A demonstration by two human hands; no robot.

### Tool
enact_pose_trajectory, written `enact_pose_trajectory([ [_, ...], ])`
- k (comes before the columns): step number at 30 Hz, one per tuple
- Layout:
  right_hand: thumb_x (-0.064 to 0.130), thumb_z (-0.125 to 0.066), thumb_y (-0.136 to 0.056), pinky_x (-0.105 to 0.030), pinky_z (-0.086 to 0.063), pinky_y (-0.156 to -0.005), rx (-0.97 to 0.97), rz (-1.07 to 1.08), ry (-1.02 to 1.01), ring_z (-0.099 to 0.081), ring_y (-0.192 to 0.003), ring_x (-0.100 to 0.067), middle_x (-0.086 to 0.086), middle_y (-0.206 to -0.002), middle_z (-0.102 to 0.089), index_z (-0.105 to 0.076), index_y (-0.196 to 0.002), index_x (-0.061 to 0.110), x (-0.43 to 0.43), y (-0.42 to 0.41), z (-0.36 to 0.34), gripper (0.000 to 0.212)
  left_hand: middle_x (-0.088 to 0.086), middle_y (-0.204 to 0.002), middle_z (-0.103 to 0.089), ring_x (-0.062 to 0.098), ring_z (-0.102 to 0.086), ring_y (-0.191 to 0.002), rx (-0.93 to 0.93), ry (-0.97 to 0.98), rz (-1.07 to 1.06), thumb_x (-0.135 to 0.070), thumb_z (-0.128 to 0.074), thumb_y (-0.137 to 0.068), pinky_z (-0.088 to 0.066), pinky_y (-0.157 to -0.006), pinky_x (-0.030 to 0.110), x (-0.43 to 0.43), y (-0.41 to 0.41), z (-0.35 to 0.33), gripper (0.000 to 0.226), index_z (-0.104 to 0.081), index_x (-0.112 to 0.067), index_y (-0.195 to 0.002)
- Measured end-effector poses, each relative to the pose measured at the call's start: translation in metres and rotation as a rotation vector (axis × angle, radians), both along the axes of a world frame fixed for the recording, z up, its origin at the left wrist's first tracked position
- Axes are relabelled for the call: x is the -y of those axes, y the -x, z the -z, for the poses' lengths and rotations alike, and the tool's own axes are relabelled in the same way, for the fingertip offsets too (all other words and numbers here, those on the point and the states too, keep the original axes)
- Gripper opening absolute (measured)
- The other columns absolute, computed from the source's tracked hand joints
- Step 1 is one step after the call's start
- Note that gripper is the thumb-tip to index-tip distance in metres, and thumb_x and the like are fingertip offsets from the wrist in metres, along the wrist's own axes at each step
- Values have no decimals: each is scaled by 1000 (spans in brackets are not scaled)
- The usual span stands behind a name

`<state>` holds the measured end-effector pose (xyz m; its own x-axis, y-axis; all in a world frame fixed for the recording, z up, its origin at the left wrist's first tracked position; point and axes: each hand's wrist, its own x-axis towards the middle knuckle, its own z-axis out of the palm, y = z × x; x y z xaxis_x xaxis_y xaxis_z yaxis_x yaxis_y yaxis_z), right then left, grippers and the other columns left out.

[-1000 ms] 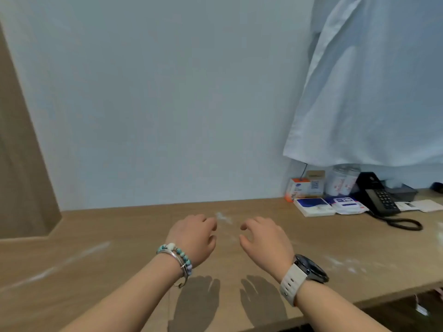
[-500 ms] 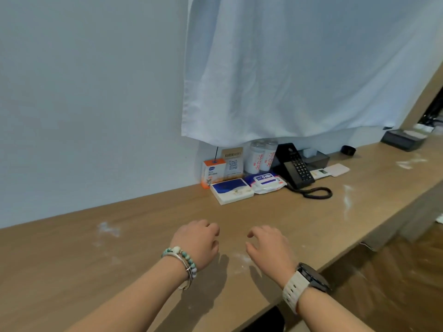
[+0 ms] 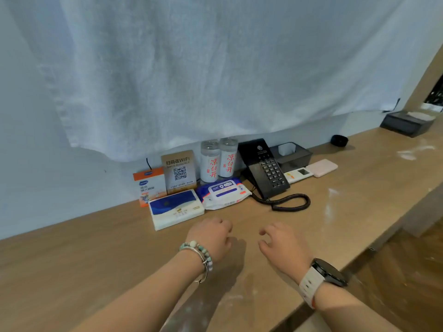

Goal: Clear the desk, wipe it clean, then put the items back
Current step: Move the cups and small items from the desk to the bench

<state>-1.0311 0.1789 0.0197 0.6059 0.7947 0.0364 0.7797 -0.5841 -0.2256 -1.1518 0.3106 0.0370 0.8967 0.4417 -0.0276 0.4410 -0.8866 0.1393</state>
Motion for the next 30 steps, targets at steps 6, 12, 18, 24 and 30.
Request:
enact_pose_trajectory([
  [6,33,-46,-93,-28,-43,-89,-33,-79,-2,-51,-111,-15,6,-120,-55,-56,-118,24,34,-135,-4,28,2,-115,-57,23,-56,-100,-8,19,-116,-32,-39,-95,-47,-78,32,37,-117,-1,31,-51,-21,-121],
  [12,31,-48,-93,-31,-45,-89,-100,-89,9,-52,-106,-16,3,-113,-56,-58,-116,23,44,-233,4,26,0,-108,-55,19,-53,-97,51,30,-119,-32,-37,-96,-45,-76,30,50,-206,3,25,-51,-21,-114],
  [18,30,-50,-92,-33,-44,-91,-118,-102,29,-52,-109,-19,1,-116,-58,-59,-115,20,23,-323,17,26,2,-111,-55,22,-53,-103,78,53,-137,-30,-36,-96,-46,-83,36,33,-298,16,27,-52,-19,-115],
  [24,32,-48,-93,-33,-46,-85,-137,-87,75,-56,-103,-20,3,-118,-57,-56,-117,24,3,-403,14,26,4,-113,-55,26,-52,-104,86,70,-117,-27,-36,-96,-42,-79,34,22,-383,17,29,-52,-17,-117],
  [30,28,-49,-93,-32,-47,-85,-157,-86,36,-57,-103,-20,-1,-120,-57,-59,-117,21,-6,-494,22,27,3,-119,-53,23,-50,-109,86,106,-153,-28,-39,-95,-41,-84,34,22,-469,20,29,-50,-20,-120],
])
